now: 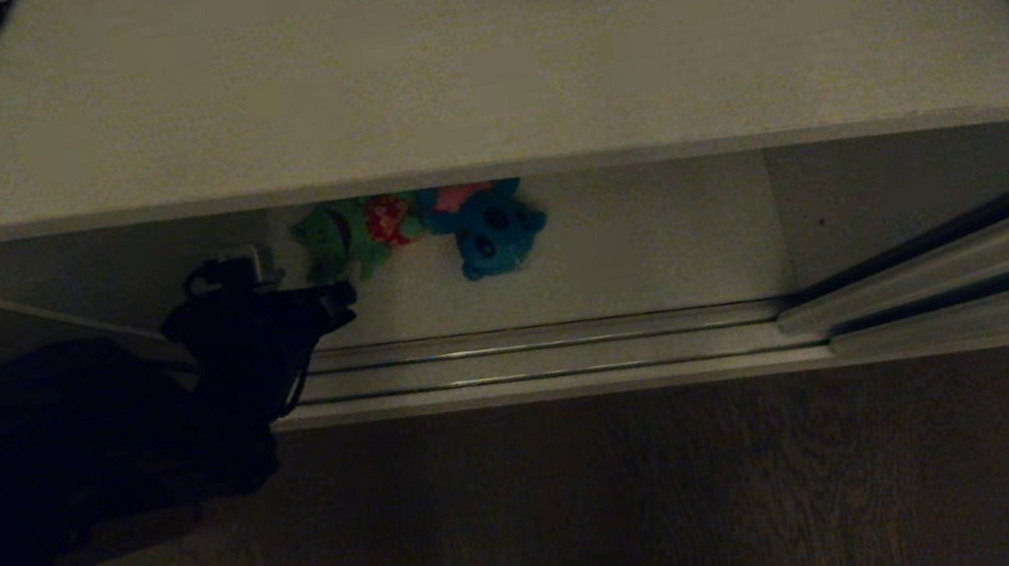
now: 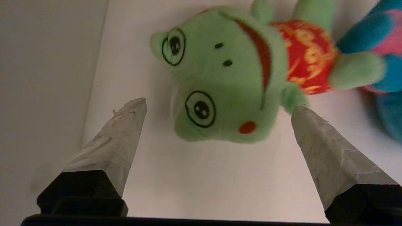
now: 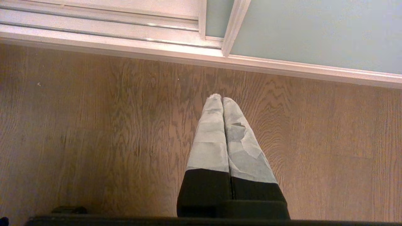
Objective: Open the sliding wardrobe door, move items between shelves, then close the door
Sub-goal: Place the green doll on the higher shelf
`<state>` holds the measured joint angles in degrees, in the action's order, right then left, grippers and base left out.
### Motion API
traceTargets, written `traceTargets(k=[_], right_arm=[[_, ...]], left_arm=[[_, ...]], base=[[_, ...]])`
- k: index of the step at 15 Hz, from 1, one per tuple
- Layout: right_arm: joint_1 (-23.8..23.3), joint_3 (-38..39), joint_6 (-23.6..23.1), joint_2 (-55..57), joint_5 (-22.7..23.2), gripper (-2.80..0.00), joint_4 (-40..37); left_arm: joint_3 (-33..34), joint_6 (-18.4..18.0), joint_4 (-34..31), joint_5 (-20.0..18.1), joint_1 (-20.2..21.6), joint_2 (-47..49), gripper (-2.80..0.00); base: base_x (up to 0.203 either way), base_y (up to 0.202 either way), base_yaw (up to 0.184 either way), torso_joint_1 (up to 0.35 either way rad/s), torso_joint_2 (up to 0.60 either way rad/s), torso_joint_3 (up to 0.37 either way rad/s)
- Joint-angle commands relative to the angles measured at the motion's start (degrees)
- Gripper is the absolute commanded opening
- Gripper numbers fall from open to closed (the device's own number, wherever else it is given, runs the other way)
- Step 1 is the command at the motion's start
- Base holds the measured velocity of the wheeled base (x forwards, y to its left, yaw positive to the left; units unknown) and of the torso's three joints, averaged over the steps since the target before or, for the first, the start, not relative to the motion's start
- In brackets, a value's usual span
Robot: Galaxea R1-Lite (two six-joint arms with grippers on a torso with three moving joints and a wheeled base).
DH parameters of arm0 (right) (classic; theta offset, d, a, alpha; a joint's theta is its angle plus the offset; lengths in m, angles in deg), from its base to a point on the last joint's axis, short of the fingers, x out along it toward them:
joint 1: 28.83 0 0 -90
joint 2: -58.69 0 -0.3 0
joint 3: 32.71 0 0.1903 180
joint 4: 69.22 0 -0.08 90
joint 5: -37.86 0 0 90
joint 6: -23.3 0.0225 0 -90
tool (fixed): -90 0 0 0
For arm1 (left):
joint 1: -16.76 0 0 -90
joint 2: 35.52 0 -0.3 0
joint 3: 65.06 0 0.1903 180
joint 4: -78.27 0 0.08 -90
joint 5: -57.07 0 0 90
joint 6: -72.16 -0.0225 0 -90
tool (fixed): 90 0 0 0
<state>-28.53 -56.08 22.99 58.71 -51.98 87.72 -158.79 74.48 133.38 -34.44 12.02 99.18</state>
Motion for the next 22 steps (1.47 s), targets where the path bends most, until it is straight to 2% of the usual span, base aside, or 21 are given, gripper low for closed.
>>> traceTargets(k=[1, 8, 14, 15, 16, 22], right_arm=[[0.05, 0.0, -0.05, -0.2, 0.02, -2.8, 0.05], [0.05, 0.0, -0.05, -0.2, 0.02, -2.8, 0.05], [0.05, 0.0, -0.05, -0.2, 0.02, -2.8, 0.05], [0.05, 0.0, -0.05, -0.2, 0.02, -2.8, 0.05], [0.05, -0.01, -0.05, -0.2, 0.02, -2.8, 0.05], [0.05, 0.0, -0.05, -0.2, 0.02, -2.8, 0.05]], left_arm=[[-2.87, 0.05, 0.3, 0.0, 0.0, 3.37, 0.0], [-13.03, 0.28, -1.42, -0.32, 0.0, 9.46, 0.0], [-17.85, 0.53, -1.24, -0.34, 0.0, 13.61, 0.0], [-18.58, 0.69, -1.39, -0.19, 0.0, 13.74, -0.93], [-19.19, 1.0, -1.48, -0.33, 0.0, 13.74, -2.8], [-18.23, 1.08, -0.76, -0.07, -0.09, 12.85, -2.8]], base=[[0.0, 0.0, 0.0, 0.0, 0.0, 0.0], [0.0, 0.0, 0.0, 0.0, 0.0, 0.0], [0.0, 0.0, 0.0, 0.0, 0.0, 0.0], [0.0, 0.0, 0.0, 0.0, 0.0, 0.0], [0.0, 0.0, 0.0, 0.0, 0.0, 0.0], [0.0, 0.0, 0.0, 0.0, 0.0, 0.0]])
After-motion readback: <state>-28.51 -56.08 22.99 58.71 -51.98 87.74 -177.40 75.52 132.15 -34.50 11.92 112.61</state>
